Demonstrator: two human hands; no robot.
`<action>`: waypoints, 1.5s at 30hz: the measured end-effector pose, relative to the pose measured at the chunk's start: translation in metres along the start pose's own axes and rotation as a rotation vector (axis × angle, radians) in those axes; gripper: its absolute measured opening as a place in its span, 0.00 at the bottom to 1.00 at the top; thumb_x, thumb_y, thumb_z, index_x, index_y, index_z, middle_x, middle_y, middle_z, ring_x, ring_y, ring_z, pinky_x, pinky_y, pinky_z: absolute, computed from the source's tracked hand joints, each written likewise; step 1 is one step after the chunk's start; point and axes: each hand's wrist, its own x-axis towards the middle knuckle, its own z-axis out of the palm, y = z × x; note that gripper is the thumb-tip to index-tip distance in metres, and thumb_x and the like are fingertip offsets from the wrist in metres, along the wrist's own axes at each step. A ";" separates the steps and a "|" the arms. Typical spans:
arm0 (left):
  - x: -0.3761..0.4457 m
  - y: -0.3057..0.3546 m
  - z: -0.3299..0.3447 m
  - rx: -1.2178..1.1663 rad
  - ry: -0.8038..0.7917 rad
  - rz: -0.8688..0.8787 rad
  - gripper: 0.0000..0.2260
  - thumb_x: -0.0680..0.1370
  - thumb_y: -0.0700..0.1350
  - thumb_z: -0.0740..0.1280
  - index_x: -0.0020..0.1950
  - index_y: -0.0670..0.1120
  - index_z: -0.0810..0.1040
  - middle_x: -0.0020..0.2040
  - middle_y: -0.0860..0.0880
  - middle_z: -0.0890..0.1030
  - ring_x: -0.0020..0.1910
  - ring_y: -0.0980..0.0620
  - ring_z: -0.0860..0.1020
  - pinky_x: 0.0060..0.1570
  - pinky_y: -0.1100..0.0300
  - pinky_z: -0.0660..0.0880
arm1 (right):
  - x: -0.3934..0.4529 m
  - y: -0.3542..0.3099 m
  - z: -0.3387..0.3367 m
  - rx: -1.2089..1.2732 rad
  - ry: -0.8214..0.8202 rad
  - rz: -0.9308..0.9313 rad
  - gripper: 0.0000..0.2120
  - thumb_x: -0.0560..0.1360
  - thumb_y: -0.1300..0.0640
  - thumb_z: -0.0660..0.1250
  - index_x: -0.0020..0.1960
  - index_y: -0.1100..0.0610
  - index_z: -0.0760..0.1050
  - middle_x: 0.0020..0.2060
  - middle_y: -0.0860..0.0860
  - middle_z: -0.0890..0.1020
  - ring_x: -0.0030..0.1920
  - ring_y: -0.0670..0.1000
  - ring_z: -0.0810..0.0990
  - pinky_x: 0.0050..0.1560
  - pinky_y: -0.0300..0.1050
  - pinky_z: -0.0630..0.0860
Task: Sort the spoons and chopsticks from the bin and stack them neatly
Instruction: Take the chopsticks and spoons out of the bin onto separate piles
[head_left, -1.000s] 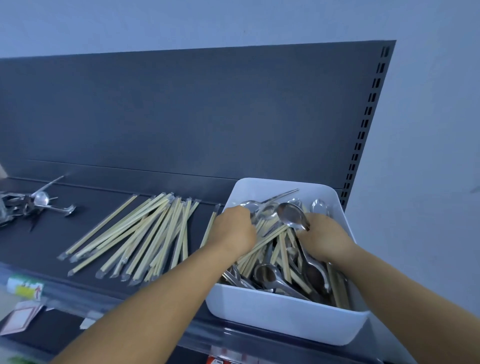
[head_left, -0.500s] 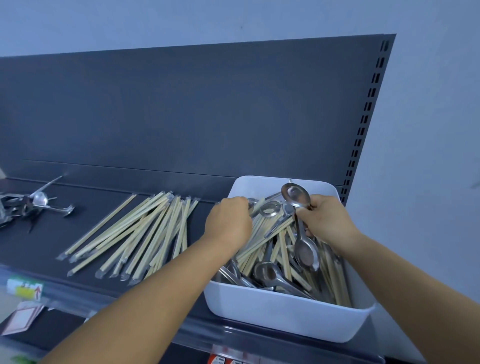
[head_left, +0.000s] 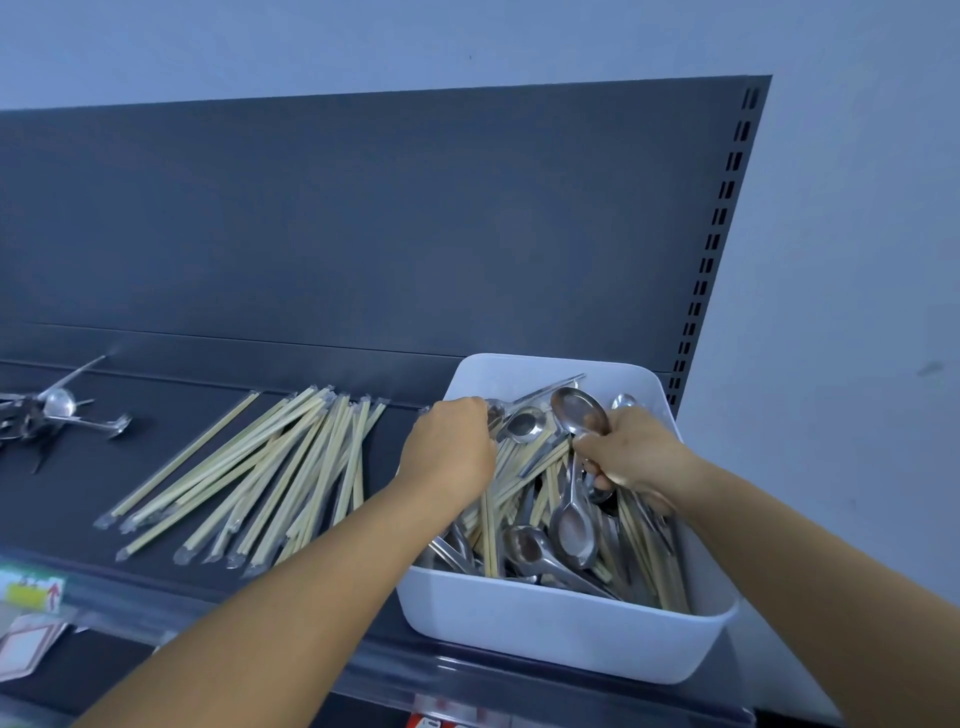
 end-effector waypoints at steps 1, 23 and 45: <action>0.000 0.000 0.000 -0.006 0.005 0.000 0.14 0.76 0.39 0.62 0.33 0.48 0.61 0.32 0.50 0.68 0.36 0.46 0.71 0.25 0.59 0.59 | -0.001 -0.001 0.000 -0.007 -0.022 0.005 0.12 0.75 0.62 0.59 0.33 0.59 0.70 0.28 0.55 0.75 0.23 0.50 0.74 0.30 0.40 0.73; -0.012 -0.012 -0.001 -0.076 0.043 0.036 0.13 0.75 0.44 0.62 0.33 0.50 0.62 0.36 0.50 0.73 0.38 0.45 0.72 0.34 0.57 0.67 | 0.001 -0.012 -0.002 -0.239 -0.158 0.021 0.12 0.70 0.56 0.71 0.33 0.59 0.70 0.25 0.55 0.79 0.20 0.48 0.77 0.29 0.36 0.73; -0.032 -0.171 -0.116 -0.295 0.505 -0.079 0.07 0.74 0.45 0.65 0.36 0.47 0.74 0.32 0.51 0.80 0.37 0.47 0.77 0.39 0.54 0.71 | -0.034 -0.177 0.102 -0.024 -0.161 -0.246 0.12 0.75 0.57 0.64 0.40 0.64 0.79 0.30 0.58 0.83 0.29 0.55 0.81 0.31 0.43 0.77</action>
